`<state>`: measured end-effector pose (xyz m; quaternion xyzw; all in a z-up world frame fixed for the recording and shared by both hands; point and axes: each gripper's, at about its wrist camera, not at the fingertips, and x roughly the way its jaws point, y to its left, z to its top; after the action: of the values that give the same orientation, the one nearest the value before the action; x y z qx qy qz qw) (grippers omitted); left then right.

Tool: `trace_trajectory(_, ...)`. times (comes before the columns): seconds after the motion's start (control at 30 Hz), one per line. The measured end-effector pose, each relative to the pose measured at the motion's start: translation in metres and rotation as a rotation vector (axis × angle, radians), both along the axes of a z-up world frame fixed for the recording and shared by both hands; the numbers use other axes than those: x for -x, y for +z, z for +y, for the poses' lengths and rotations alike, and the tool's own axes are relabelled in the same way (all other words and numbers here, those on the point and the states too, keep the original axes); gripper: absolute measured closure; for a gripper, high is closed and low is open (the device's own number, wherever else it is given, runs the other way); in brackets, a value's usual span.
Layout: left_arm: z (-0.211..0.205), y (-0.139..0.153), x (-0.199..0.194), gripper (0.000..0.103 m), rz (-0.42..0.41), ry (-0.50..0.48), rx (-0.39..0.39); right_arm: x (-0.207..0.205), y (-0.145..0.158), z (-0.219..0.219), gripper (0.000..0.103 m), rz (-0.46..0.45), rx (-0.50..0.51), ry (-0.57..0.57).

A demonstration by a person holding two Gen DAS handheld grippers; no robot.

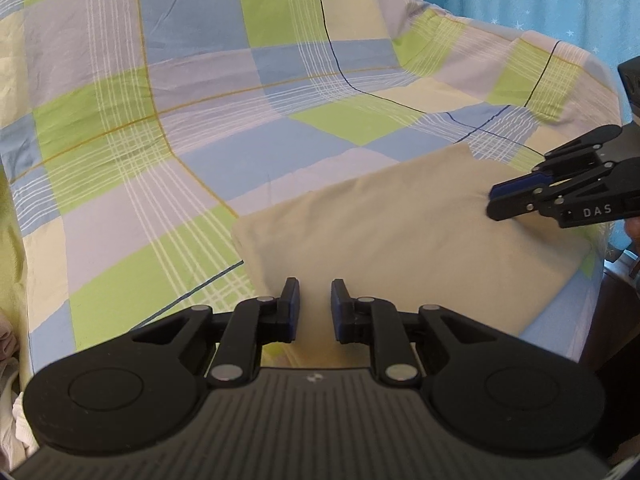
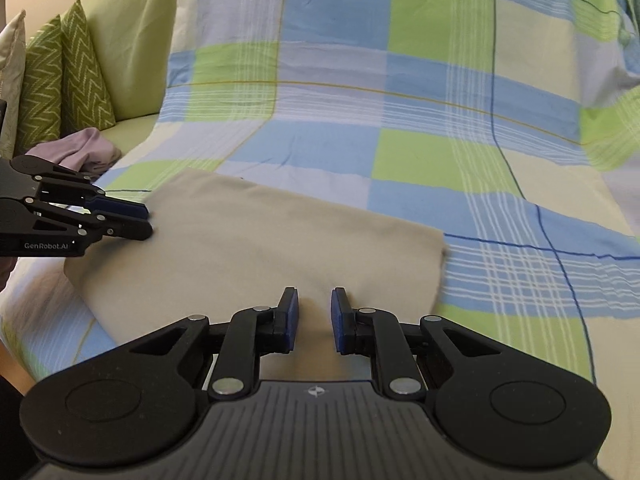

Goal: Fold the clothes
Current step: 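Release the shirt and smooth the folded shirt flat with both grippers open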

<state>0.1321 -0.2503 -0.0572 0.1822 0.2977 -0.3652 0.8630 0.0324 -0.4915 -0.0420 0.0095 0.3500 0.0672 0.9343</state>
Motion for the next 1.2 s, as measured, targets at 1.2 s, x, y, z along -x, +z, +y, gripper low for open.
trace_trajectory(1.2,0.066,-0.005,0.077,0.086,0.011,0.130,0.138,-0.025,0.022,0.101,0.077,-0.111,-0.054,0.333)
